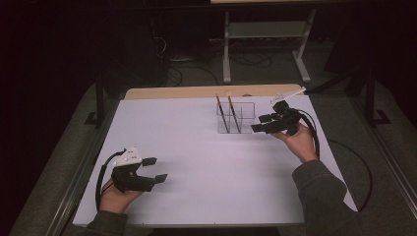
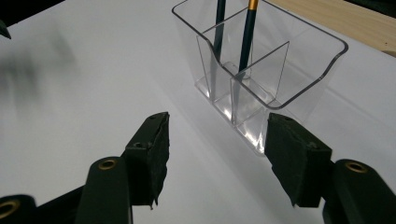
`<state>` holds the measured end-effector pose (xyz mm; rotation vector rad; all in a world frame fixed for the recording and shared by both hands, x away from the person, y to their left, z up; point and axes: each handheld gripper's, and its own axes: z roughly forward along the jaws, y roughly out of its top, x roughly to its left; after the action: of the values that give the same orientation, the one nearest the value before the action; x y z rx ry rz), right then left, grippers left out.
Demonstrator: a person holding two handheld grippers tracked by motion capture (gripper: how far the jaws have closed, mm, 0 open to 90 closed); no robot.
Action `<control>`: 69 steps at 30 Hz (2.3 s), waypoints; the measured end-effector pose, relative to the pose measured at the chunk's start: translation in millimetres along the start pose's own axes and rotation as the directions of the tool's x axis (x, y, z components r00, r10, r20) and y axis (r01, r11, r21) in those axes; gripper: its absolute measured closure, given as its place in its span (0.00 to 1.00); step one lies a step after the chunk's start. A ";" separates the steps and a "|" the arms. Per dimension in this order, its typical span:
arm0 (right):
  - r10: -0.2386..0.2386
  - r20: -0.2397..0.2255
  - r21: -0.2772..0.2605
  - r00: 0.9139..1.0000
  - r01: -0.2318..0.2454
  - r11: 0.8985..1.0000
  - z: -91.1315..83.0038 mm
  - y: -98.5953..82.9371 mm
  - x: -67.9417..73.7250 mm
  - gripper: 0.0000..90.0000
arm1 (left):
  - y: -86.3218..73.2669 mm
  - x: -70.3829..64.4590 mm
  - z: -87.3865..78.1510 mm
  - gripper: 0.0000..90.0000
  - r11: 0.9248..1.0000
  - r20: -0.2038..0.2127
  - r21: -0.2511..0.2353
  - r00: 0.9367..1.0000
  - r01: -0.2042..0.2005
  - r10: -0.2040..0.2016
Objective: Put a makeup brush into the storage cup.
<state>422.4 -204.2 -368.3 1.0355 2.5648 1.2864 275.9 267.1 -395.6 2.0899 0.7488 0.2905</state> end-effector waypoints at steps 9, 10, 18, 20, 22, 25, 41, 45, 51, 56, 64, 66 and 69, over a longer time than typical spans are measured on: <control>0.004 0.008 -0.007 1.000 -0.004 1.000 -3.1 -14.1 5.6 0.38 | 0.2 -0.1 -0.6 0.29 1.000 -0.004 0.001 1.000 0.003 -0.003; 0.002 0.010 -0.007 1.000 -0.002 1.000 -3.4 -15.7 6.3 0.38 | 0.3 -0.1 -0.7 0.28 1.000 -0.004 0.001 1.000 0.005 -0.005; -0.001 0.016 -0.012 1.000 0.001 1.000 -6.8 -26.9 10.9 0.37 | -0.1 0.9 -1.7 0.27 1.000 -0.010 -0.006 1.000 0.004 -0.004; 0.001 0.019 -0.017 1.000 -0.001 1.000 -7.6 -29.2 11.8 0.36 | -0.5 0.8 -2.0 0.27 1.000 -0.011 -0.006 1.000 0.011 -0.011; 0.012 0.022 -0.018 1.000 -0.012 1.000 -8.3 -31.7 12.9 0.35 | -1.0 1.1 -2.3 0.26 1.000 -0.012 -0.002 1.000 0.008 -0.009; 0.009 0.020 -0.020 1.000 -0.008 1.000 -8.3 -35.2 13.5 0.34 | -1.6 1.3 -2.6 0.26 1.000 -0.014 0.001 1.000 0.013 -0.013; -0.017 0.027 -0.044 0.999 0.018 0.999 -13.8 -49.6 28.4 0.31 | -2.2 0.2 -4.4 0.25 1.000 -0.016 0.001 1.000 0.009 -0.009; -0.013 0.024 -0.037 1.000 0.014 0.999 -13.7 -53.3 31.8 0.30 | -2.3 -1.0 -3.6 0.25 1.000 -0.014 0.002 1.000 0.016 -0.016; -0.021 0.021 -0.046 1.000 0.022 0.999 -14.3 -56.5 37.7 0.29 | -2.9 -0.9 -3.5 0.25 1.000 -0.013 0.000 1.000 0.018 -0.018; -0.020 0.018 -0.045 1.000 0.020 0.999 -15.0 -63.3 40.5 0.28 | -3.2 -1.3 -2.9 0.25 1.000 -0.017 0.003 1.000 0.013 -0.013; -0.007 0.017 -0.045 1.000 0.008 0.999 -16.4 -73.8 42.7 0.26 | -4.0 -2.6 -0.7 0.25 1.000 -0.017 0.006 1.000 0.012 -0.012; -0.001 0.012 -0.039 1.000 0.001 0.999 -16.7 -76.3 42.8 0.25 | -4.2 -2.5 -1.2 0.25 1.000 -0.016 0.010 1.000 0.011 -0.011; 0.000 0.011 -0.043 1.000 0.001 0.999 -17.0 -79.7 42.9 0.25 | -4.6 -2.2 -1.5 0.25 1.000 -0.016 0.010 1.000 0.009 -0.009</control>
<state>341.0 -222.7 -407.2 1.0308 2.5182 1.3258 271.6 268.7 -398.2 2.0955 0.7704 0.2989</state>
